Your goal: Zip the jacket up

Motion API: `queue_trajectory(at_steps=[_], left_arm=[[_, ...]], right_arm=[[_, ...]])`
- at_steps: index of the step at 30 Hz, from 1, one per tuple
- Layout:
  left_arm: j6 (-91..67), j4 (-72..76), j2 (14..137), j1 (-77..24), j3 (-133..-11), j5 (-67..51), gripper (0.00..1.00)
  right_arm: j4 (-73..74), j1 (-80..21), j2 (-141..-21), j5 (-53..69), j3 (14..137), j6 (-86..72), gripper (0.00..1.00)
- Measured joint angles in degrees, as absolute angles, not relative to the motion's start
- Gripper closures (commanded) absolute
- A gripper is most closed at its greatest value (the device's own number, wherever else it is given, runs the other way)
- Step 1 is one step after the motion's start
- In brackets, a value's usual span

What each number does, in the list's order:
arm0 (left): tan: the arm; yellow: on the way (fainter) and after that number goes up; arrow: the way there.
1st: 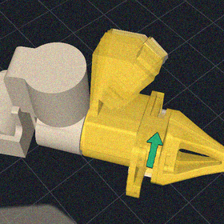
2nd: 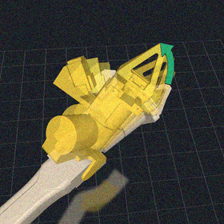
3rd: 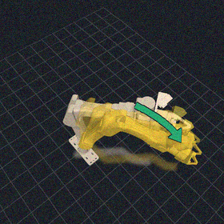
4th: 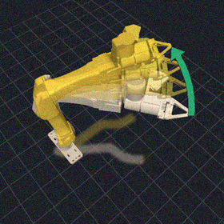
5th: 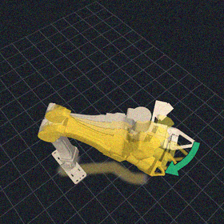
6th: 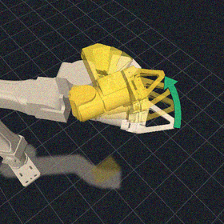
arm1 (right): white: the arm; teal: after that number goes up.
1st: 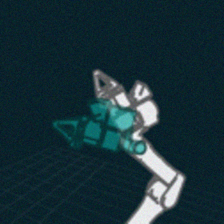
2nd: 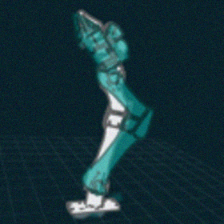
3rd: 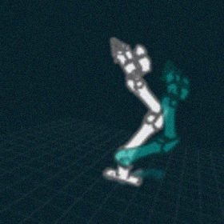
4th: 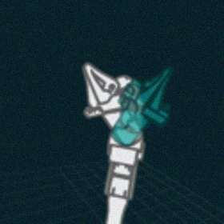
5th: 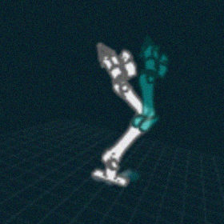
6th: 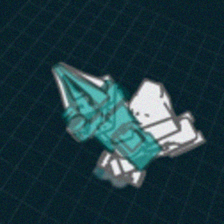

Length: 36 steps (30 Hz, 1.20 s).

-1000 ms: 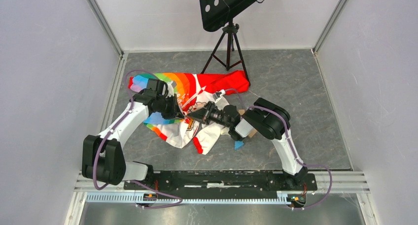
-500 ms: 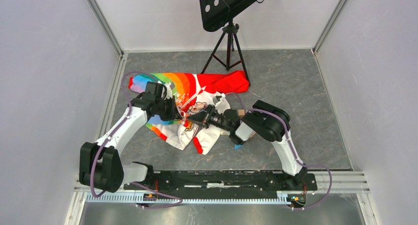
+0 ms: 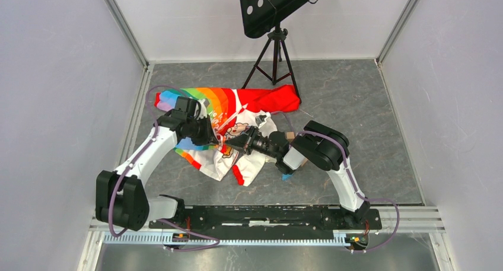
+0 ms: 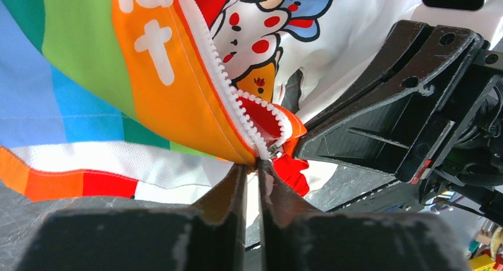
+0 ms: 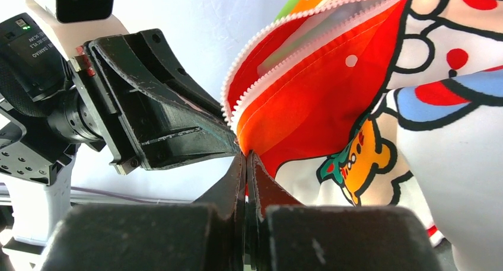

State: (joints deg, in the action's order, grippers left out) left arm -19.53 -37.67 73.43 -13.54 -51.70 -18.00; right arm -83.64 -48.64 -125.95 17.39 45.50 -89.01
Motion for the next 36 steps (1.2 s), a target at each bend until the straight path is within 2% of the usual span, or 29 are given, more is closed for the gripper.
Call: queue_trajectory(at_steps=[2, 6, 10, 14, 22, 25, 35, 36], left_arm=[[-19.68, -38.2, 72.49, -13.34, -51.7, -17.21, 0.64], [-20.18, -39.46, 68.29, -11.62, -51.62, -16.51, 0.55], [-21.89, -39.05, 63.48, -8.38, -50.89, -17.12, 0.4], [-26.68, -36.14, 57.43, -4.97, -47.05, -19.97, 0.35], [-44.31, -22.48, 44.84, -3.6, -29.04, -25.41, 0.29], [-45.04, -20.49, 44.07, -3.6, -27.81, -25.19, 0.25], [-43.46, -8.23, 41.98, -3.62, -24.14, -22.96, 0.23], [-43.4, -7.38, 42.13, -3.62, -23.62, -23.0, 0.15]], right_arm=[[-84.05, -48.64, -125.95, 17.52, 45.5, -88.66, 1.0], [-84.44, -48.36, -125.95, 17.5, 45.5, -87.99, 1.0], [-84.47, -48.21, -125.95, 17.52, 45.5, -87.22, 1.0], [-84.49, -48.21, -125.95, 17.52, 45.5, -86.54, 1.0], [-84.53, -48.21, -125.95, 17.52, 45.5, -85.8, 1.0], [-84.53, -48.21, -125.95, 17.52, 45.52, -85.78, 1.0], [-84.58, -48.21, -125.95, 17.52, 46.22, -85.82, 1.0], [-84.6, -48.21, -125.95, 17.52, 46.37, -85.82, 1.0]])
